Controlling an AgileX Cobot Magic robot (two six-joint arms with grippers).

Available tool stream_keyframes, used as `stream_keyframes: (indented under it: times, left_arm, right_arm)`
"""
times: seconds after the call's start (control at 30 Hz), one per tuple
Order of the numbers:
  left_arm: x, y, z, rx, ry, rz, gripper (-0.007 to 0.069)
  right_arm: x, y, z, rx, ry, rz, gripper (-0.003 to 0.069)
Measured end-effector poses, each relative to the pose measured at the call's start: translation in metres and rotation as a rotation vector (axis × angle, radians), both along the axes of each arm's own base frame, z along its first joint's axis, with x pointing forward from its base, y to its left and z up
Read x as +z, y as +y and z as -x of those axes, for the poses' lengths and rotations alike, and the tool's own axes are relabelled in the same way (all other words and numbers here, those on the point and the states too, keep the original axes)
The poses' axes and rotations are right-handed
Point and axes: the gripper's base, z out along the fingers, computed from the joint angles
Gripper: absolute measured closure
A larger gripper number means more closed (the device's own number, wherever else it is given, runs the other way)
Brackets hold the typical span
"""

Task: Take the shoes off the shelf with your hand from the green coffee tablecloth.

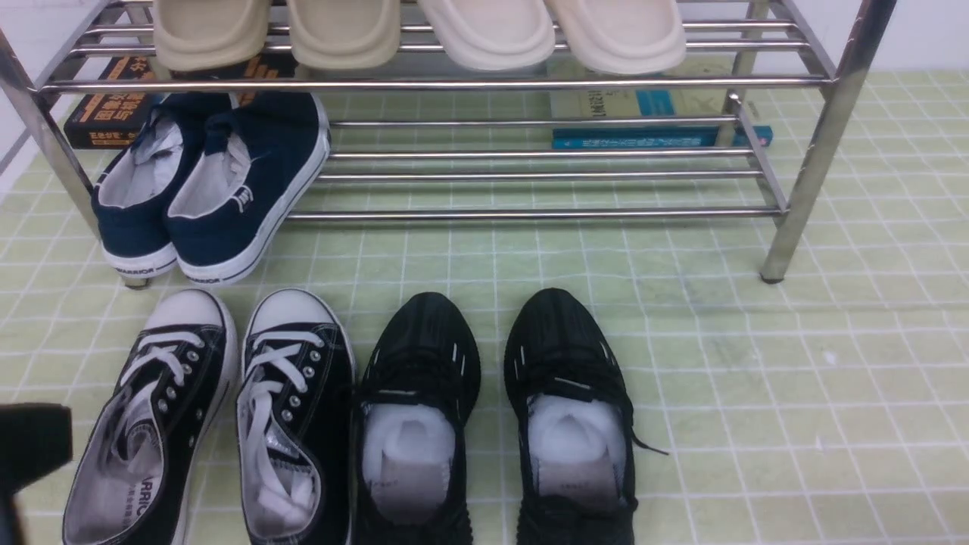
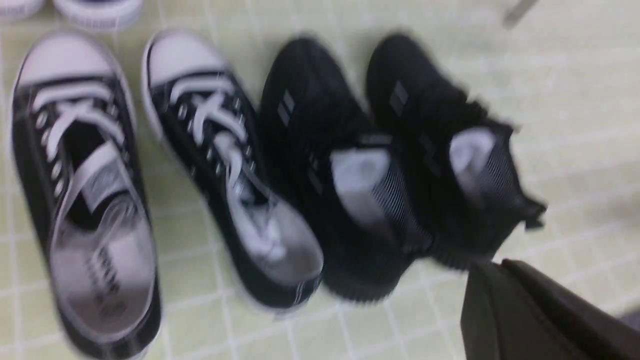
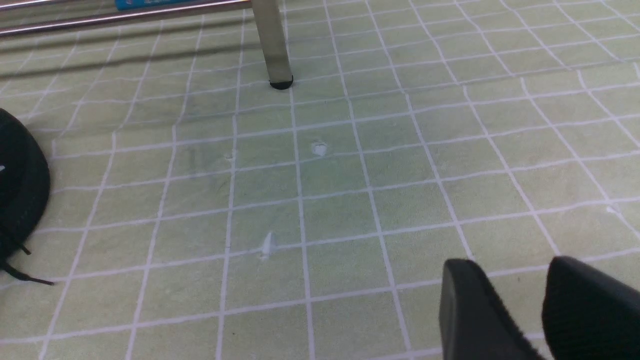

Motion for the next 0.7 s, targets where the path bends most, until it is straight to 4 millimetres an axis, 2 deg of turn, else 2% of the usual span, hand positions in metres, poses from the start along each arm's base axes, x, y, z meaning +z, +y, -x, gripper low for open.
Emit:
stream_keyframes:
  times: [0.2,0.27,0.43,0.7]
  left_arm:
    - [-0.034,0.002,0.003,0.002,0.058,-0.033,0.0624]
    - [-0.039,0.002,0.003,0.003,0.087,-0.052,0.0624]
    - [-0.040,0.003,0.002,0.023,0.095,-0.045,0.0624]
    - [-0.030,0.006,-0.006,0.064,-0.057,-0.052,0.0620]
  right_arm:
    - [0.000,0.000,0.000,0.000,0.000,0.000,0.0421]
    - [0.000,0.000,0.000,0.000,0.000,0.000,0.0421]
    - [0.000,0.000,0.000,0.000,0.000,0.000,0.0421]
    - [0.000,0.000,0.000,0.000,0.000,0.000,0.0421]
